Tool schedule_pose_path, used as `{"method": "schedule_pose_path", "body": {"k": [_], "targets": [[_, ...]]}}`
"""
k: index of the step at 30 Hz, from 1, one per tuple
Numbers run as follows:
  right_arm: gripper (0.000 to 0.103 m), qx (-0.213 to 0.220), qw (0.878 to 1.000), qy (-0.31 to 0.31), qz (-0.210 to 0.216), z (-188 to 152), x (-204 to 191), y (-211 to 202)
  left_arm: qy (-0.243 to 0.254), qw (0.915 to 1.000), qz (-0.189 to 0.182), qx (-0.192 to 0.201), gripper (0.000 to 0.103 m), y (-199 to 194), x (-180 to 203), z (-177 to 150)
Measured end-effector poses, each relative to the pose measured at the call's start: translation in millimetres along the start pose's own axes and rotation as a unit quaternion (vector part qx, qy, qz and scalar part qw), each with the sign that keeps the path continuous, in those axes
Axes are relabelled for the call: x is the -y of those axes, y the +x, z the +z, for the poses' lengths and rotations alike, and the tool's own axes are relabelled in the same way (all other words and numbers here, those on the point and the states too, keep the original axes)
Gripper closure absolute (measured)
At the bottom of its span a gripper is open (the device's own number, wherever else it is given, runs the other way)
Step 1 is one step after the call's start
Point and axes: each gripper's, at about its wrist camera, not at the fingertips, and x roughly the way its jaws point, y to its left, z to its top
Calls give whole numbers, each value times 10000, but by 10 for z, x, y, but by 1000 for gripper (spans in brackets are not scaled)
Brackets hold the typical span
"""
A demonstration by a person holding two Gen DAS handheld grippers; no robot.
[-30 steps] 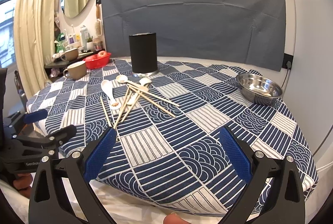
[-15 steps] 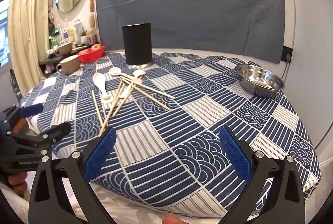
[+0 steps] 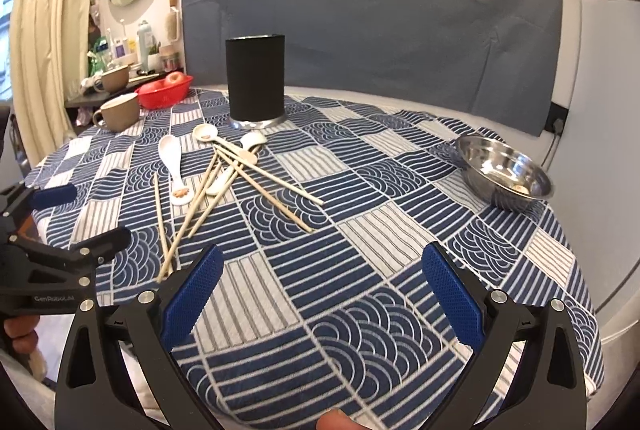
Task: Organize utensils
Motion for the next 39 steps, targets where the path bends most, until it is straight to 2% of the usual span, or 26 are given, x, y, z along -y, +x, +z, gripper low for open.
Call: {"method": "schedule_pose_path", "body": {"k": [5, 13, 21, 31, 39], "targets": [[8, -315, 9993, 2, 217, 153, 68, 261, -107, 9995, -30, -308, 6, 212, -49, 85], [8, -743, 9972, -91, 85, 362, 147, 726, -237, 9973, -20, -697, 6, 497, -92, 217], [8, -1436, 9880, -212, 519, 552, 239, 1194, -459, 9920, 0, -1179, 6, 749, -168, 277], [7, -2135, 9673, -424, 1300, 736, 181, 1909, -749, 9841, -60, -1607, 5, 909, -234, 301], [7, -1766, 9731, -843, 1218, 717, 134, 2000, -897, 9808, 28, -1734, 4, 929, -247, 314]]}}
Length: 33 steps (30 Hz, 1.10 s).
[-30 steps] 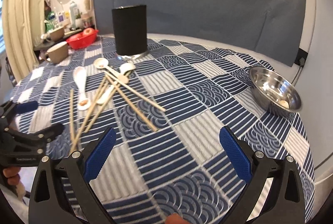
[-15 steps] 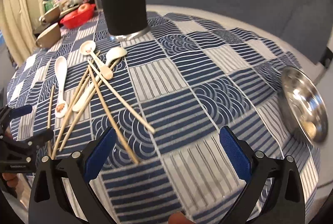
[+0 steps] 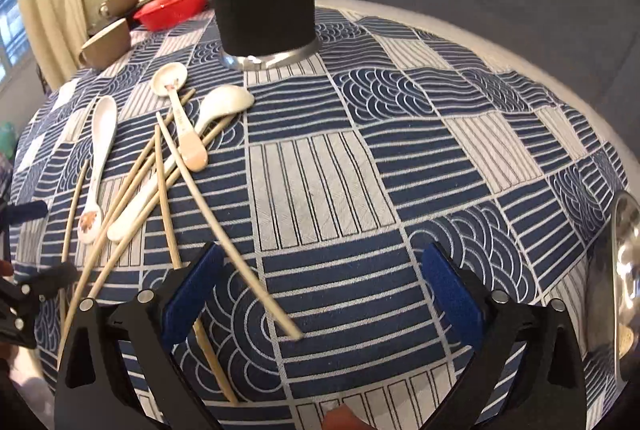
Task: Organize utensils
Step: 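Reach the left gripper to a wooden chopstick and close on it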
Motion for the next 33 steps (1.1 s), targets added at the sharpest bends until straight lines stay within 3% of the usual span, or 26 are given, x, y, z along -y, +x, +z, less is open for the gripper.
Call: {"method": "schedule_pose_path", "body": {"k": [4, 13, 16, 17, 19, 20, 21, 22, 23, 24, 25, 26, 29, 33], "targets": [[6, 8, 9999, -81, 77, 28, 16, 15, -113, 9995, 163, -237, 4, -2, 48, 41], [6, -5, 10000, -34, 88, 39, -1, 30, -223, 9967, 116, -773, 7, 13, 23, 89], [7, 5, 10000, -42, 88, 10, 8, 6, -159, 9963, 68, -845, 18, -24, -29, 88], [8, 16, 9999, -56, 86, 1, 7, -5, -134, 9962, 45, -858, 25, -44, -60, 92], [20, 62, 9999, -110, 108, -26, -3, -41, -35, 9967, -11, -805, 51, -100, -96, 86], [33, 128, 9995, -224, 172, -38, -33, -78, 21, 9966, -58, -819, 68, -117, -124, 87], [38, 149, 9991, -325, 246, -44, -64, -99, 30, 9964, -79, -845, 84, -124, -168, 86], [51, 159, 9985, -425, 316, -52, -99, -122, 4, 9961, -128, -868, 90, -124, -219, 82], [64, 177, 9973, -562, 441, -60, -142, -148, -54, 9958, -208, -892, 93, -123, -270, 76], [70, 195, 9960, -698, 532, -73, -183, -170, -119, 9953, -268, -919, 96, -123, -316, 70], [87, 201, 9946, -777, 652, -84, -203, -181, -155, 9948, -326, -949, 98, -121, -352, 77], [93, 152, 9914, -821, 1008, -93, -209, -194, -189, 9941, -426, -976, 98, -123, -397, 76], [96, -40, 9818, -537, 1821, -81, -65, -182, -262, 9912, -738, -1063, 99, -127, -511, 72], [97, -231, 9694, 97, 2444, -77, 166, -148, -291, 9906, -783, -1082, 99, -132, -623, 72]]}}
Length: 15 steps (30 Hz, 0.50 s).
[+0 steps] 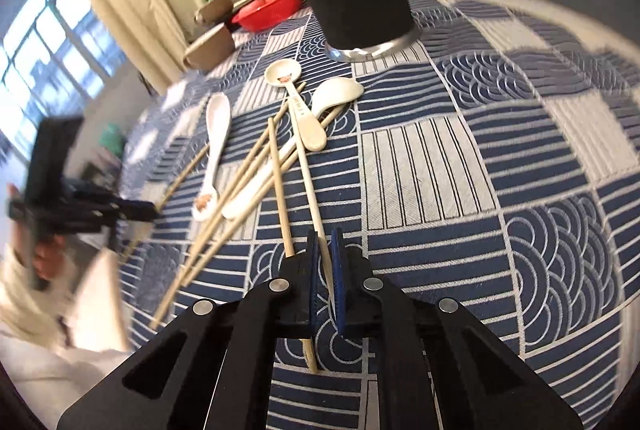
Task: Organize utensils
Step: 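Reach the left gripper to a wooden chopstick and close on it, then lift the chopstick with the left gripper and carry it over the black holder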
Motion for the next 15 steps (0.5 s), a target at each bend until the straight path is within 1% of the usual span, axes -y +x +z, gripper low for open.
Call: {"method": "schedule_pose_path", "body": {"k": [2, 4, 8, 12, 15], "targets": [[97, 15, 9999, 91, 77, -4, 28, -52, -22, 10000, 9, 1, 99, -8, -48, 6], [98, 36, 9996, 148, 241, 10, 27, -104, -59, 10000, -50, -38, 99, -16, -116, 13], [98, 120, 9992, 81, 377, 40, -62, -259, 50, 9998, 170, -84, 99, -43, -219, 66], [98, 60, 9996, -5, 288, 108, -136, -274, 122, 9996, 247, 3, 99, -136, -360, 135], [98, 69, 9997, -40, 246, 160, -193, -366, 124, 9998, 151, 63, 99, -153, -434, 197]]}}
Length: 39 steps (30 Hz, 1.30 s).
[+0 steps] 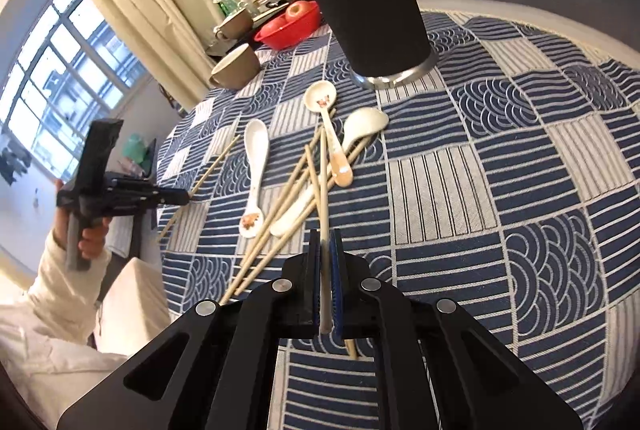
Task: Organize utensils
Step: 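Lift the chopstick with the left gripper and carry it over the black holder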
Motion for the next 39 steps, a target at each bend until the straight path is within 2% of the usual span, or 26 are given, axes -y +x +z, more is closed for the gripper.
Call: {"method": "schedule_pose_path", "body": {"k": [11, 21, 26, 31, 39], "targets": [[98, 242, 9987, -306, -324, 360, -296, -310, 71, 9991, -266, 334, 99, -122, -233, 204], [98, 625, 9946, -503, -664, 745, -540, -579, 220, 9949, -377, 912, 99, -382, -338, 518], [98, 853, 9909, -570, -872, 1005, -666, -762, 378, 9895, -529, 1294, 99, -545, -298, 698], [98, 864, 9894, -482, -1065, 1291, -677, -868, 512, 9829, -630, 1650, 99, -668, -236, 908], [98, 253, 9886, -155, -1474, 1770, -500, -808, 899, 9643, -1018, 2275, 99, -797, 43, 1371]]}}
